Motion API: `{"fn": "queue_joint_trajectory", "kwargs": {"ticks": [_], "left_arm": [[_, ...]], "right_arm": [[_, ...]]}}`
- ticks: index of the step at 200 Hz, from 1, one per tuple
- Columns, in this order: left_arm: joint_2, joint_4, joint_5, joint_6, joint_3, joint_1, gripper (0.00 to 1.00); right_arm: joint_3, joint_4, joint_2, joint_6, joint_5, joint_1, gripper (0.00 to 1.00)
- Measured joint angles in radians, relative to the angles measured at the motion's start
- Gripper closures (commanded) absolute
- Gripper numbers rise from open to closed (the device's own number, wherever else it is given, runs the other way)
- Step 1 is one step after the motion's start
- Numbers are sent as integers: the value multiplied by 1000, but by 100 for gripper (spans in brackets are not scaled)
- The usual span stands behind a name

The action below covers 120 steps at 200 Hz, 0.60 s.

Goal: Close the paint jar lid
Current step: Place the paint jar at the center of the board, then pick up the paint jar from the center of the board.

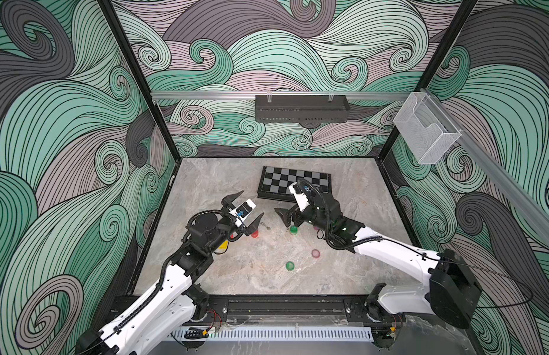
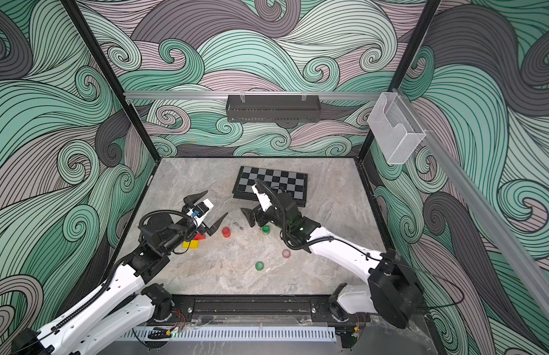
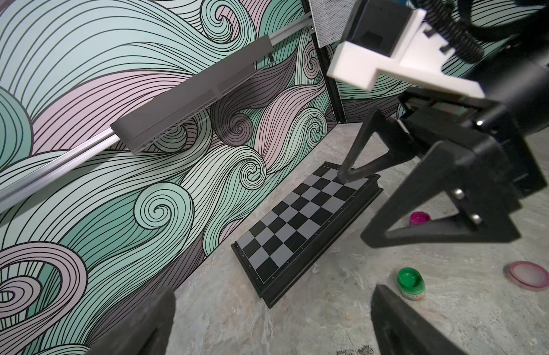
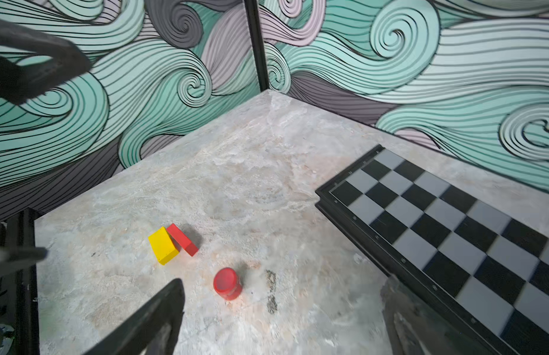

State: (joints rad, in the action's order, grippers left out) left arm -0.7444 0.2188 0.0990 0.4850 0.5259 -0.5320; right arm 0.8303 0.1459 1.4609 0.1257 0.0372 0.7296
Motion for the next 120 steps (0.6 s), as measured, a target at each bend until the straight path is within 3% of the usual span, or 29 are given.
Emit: {"fn": "queue_joint_trajectory", "kwargs": {"ticks": [46,91,120], "left_arm": [[-18,-1,-23,-33,0,0,1],[-26,-3,-36,-58,1,0,1],[-28,-3,-45,-89,2,0,1]], "right_arm": [[59,-285,8,36,64,-22,1],[127,-481,108,99,58,-22,1],[187,-592,208,132,54,-22,9]]}}
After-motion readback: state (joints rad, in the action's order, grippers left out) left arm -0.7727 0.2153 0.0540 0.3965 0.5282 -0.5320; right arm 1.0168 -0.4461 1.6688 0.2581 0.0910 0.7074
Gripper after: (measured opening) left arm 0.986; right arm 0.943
